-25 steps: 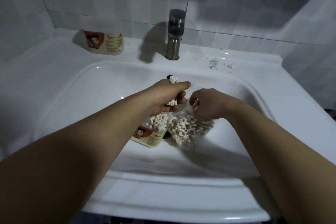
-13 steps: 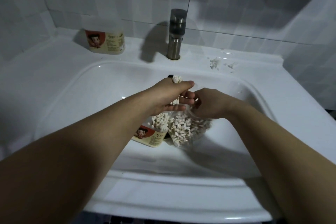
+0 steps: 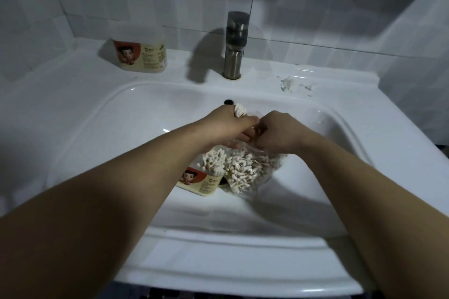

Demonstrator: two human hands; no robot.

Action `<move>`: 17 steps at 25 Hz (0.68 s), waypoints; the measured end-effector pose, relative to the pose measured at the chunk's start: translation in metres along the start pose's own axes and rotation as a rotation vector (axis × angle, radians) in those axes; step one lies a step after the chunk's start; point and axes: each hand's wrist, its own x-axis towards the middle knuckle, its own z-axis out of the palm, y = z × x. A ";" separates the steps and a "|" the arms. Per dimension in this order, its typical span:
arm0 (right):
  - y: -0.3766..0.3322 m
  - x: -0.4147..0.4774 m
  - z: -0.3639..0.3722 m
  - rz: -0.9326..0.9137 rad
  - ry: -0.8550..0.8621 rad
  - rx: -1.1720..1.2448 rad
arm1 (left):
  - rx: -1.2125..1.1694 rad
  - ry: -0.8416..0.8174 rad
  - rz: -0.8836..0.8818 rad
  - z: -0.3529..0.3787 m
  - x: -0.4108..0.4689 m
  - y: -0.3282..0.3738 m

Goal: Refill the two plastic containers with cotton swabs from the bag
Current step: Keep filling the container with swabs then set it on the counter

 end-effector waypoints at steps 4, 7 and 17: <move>0.006 -0.004 -0.010 -0.005 0.033 0.143 | 0.100 0.002 -0.016 -0.001 0.002 -0.004; 0.014 -0.004 -0.013 -0.013 0.058 0.246 | 0.112 -0.005 -0.023 -0.001 0.003 -0.006; 0.005 -0.003 -0.004 -0.008 -0.036 0.108 | 0.121 -0.008 -0.030 0.000 0.006 -0.011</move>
